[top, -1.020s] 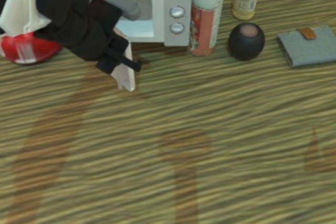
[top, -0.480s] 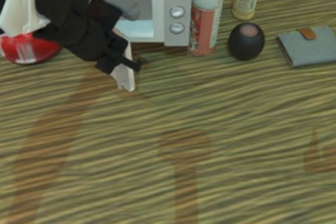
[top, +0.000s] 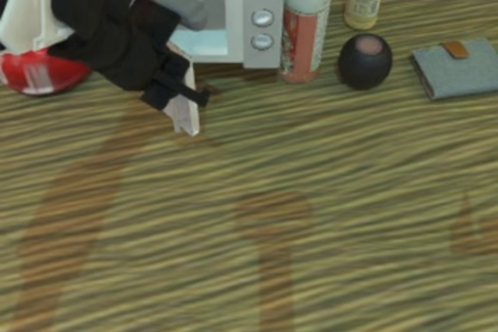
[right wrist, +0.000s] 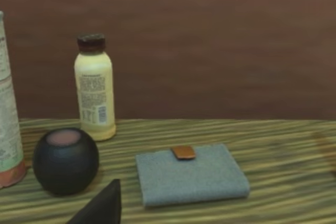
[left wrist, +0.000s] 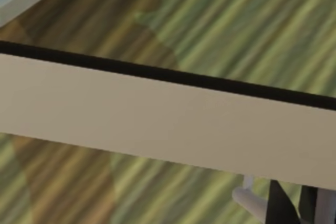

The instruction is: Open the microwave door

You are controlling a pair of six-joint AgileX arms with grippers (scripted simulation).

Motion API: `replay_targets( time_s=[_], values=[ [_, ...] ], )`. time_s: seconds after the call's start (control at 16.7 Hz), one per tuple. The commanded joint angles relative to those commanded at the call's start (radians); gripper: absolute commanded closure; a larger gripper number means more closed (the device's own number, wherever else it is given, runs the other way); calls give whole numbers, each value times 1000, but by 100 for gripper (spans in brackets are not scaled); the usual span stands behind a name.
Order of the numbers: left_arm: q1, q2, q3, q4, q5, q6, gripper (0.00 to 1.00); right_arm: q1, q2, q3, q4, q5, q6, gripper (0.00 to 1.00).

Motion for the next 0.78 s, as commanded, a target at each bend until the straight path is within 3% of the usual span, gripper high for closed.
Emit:
replay_targets(
  time_s=[0.54,0.78],
  values=[
    [-2,3,-4,-1,7,0,100,0,0,0,0,0,0,0],
    [26,-16,-19,-11,37,72,100,0,0,0,0,0,0,0]
  ],
)
